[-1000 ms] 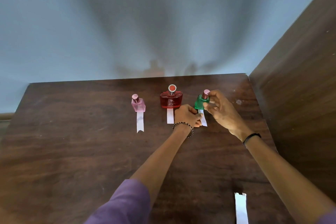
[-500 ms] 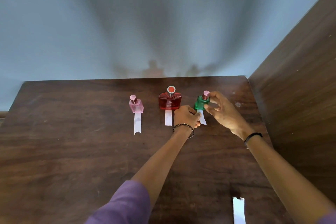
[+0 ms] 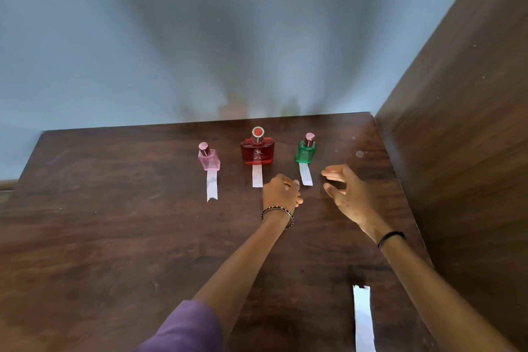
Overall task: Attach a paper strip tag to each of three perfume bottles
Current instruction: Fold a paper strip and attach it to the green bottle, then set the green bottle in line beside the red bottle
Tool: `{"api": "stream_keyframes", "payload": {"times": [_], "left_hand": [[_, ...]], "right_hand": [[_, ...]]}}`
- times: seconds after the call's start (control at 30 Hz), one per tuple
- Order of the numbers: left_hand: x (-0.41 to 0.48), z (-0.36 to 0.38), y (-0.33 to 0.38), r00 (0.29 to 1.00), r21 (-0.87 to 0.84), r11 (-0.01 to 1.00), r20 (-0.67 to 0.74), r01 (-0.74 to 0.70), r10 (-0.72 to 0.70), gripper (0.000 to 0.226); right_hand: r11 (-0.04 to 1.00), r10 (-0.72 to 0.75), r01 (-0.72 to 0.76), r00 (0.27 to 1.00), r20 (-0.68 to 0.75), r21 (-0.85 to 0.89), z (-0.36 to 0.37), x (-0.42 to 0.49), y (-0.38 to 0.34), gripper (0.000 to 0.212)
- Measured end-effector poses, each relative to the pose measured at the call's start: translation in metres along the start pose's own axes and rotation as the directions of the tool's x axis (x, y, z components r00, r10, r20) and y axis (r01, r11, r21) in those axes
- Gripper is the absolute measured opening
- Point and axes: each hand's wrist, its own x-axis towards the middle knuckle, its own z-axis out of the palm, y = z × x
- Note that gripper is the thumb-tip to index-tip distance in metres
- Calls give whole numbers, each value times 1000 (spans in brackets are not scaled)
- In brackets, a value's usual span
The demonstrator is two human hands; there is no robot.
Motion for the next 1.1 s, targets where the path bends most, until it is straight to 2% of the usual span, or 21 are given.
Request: {"api": "stream_keyframes", "payload": {"times": [0.13,0.27,0.4,0.5,0.6,0.67,0.77,0.9,1.0,1.1], "left_hand": [[-22,-3,-10,1000,43,999,-19,-14,15,12],[-50,-8,-19,999,123,991,17,-45,43,12],[-89,-13,-34,988,274,954,127,-121,89,11],[-123,-12,-48,959,336,924,270,-181,89,8],[-159,-4,-61,911,353,908,408,-224,66,10],[-177,1,-67,892,342,909,447,-240,67,13],[-195,9,-76,889,324,909,448,-264,98,18],[-210,16,-83,884,347,867,425,-359,196,25],[-212,20,-83,858,310,875,474,-372,197,30],[-214,30,-79,826,295,891,546,-345,139,36]], "right_hand": [[999,-11,10,1000,-20,-47,5,-26,1,28],[992,-25,28,999,24,-119,9,-55,0,24],[982,-39,44,999,35,-185,6,-98,1,25],[982,-60,67,997,45,-174,2,-135,12,26],[975,-96,103,994,44,-195,-4,-169,27,28],[970,-131,132,991,18,-207,-8,-189,37,31],[955,-140,127,990,-30,-270,-10,-221,56,33],[931,-214,210,977,18,-298,-3,-256,72,43],[961,-171,169,985,10,-219,-5,-259,75,57],[963,-125,120,992,-5,-241,-15,-255,83,50]]}}
